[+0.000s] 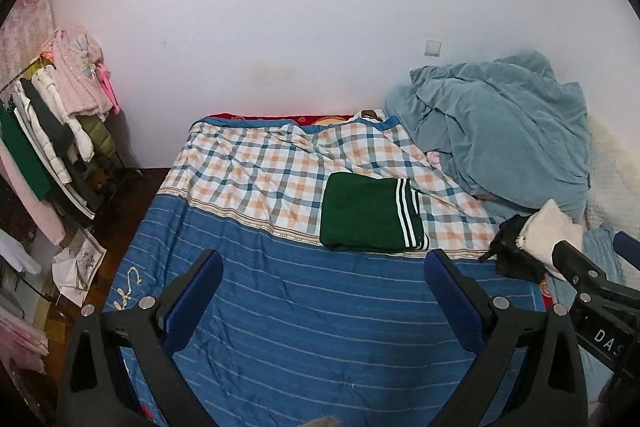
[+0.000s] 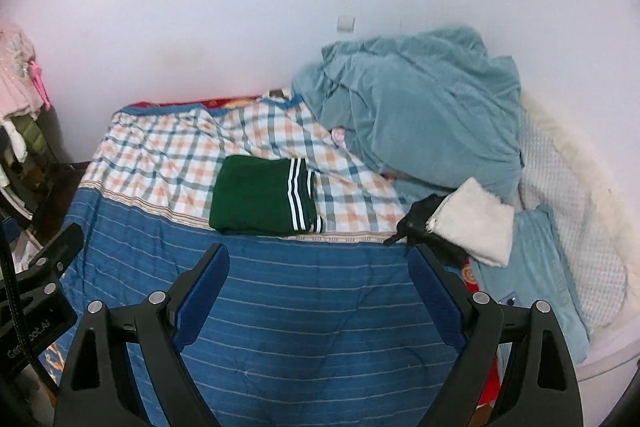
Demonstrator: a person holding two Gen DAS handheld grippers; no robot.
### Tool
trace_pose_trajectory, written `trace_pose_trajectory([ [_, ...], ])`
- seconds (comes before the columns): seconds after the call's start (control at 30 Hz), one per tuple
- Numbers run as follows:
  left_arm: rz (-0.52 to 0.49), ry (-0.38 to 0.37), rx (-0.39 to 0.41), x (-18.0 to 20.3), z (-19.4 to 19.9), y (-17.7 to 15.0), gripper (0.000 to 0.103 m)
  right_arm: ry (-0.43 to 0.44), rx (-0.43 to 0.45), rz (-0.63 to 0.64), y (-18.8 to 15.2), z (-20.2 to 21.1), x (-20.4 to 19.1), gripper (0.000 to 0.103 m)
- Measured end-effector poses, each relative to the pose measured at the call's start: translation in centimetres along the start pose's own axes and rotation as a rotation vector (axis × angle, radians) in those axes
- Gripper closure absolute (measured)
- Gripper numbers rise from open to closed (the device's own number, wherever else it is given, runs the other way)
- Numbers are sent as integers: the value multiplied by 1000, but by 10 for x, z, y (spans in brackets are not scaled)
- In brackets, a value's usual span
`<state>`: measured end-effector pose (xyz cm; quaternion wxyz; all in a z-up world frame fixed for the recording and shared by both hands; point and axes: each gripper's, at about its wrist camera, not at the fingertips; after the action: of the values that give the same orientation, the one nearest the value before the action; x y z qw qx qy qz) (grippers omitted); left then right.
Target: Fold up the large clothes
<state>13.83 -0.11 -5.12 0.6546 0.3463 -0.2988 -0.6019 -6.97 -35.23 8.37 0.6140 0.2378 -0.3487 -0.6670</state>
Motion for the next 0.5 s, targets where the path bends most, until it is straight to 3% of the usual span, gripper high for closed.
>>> trace_pose_trajectory([
  [0.27,0,-22,11,-8,41,-8,0,19,67,1,-3,77,4,11],
  [0.5,-4,-15,31,-10,62,-15,0,23,85,-3,-7,104,11,11],
])
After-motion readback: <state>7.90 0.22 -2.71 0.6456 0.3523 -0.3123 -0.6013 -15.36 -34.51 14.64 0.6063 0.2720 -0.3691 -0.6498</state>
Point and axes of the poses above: each gripper's, at about its wrist camera, not at the fingertips, and z roughly against the way its jaws point, x to its right, y to its top, and after that the axes turned 8 degrees about x, right-handed
